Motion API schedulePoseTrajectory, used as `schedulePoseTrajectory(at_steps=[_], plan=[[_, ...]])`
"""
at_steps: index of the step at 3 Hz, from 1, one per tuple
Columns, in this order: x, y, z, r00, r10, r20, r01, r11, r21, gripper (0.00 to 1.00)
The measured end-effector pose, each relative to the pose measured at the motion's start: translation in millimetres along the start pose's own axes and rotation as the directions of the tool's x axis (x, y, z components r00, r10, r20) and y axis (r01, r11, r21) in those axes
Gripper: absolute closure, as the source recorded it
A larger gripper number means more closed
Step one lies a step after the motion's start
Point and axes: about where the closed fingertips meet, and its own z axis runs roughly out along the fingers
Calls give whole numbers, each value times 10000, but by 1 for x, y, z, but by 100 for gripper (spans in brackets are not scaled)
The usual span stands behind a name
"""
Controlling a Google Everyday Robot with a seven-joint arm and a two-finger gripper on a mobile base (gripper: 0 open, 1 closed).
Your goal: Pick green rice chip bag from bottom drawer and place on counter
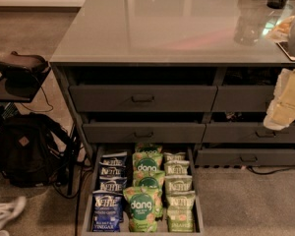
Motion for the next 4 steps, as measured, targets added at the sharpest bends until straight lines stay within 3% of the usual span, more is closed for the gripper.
schedulePoseTrajectory(at_steps=[2, 3, 4], plan=[[0, 3, 6, 9997, -15, 230, 19, 9998, -184, 0], [-1, 18, 39, 9951, 117, 980, -46, 9974, -721, 0], [-11, 39, 102, 9780, 622, 1989, -315, 9876, -1538, 0]])
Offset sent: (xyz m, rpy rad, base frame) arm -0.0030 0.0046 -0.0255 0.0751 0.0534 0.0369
